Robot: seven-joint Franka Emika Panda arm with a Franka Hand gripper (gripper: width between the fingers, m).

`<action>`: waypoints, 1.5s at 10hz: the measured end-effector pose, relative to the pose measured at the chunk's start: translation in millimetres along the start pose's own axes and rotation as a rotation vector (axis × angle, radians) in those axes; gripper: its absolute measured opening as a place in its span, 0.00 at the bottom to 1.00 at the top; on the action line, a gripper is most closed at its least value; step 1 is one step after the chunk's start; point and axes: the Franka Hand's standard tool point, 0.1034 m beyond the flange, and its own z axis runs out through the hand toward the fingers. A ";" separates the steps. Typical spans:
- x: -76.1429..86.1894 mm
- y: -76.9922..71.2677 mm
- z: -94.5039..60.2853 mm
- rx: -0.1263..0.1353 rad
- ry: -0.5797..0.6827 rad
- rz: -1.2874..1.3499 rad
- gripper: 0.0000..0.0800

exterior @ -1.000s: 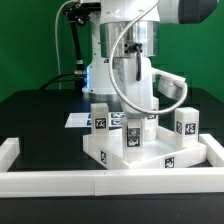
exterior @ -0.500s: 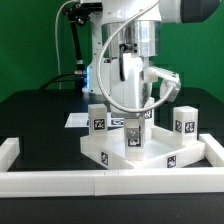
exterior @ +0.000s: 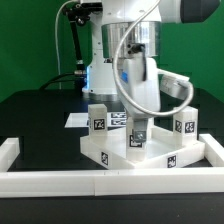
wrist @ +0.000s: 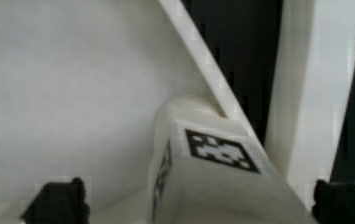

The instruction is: Assemble square table

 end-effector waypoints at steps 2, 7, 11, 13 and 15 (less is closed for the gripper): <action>-1.5 -0.1 -0.4 -0.002 -0.004 -0.206 0.81; -3.4 -0.6 -2.7 -0.012 -0.024 -0.662 0.81; 1.9 0.4 -3.2 -0.017 -0.022 -0.895 0.81; 3.8 -1.8 -3.9 -0.013 -0.003 -0.975 0.81; 4.2 -1.5 -3.5 -0.014 -0.003 -0.972 0.69</action>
Offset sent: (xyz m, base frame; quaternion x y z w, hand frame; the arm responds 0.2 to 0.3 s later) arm 0.0008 0.0171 0.0077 -0.0224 -0.0395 -0.2697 0.9619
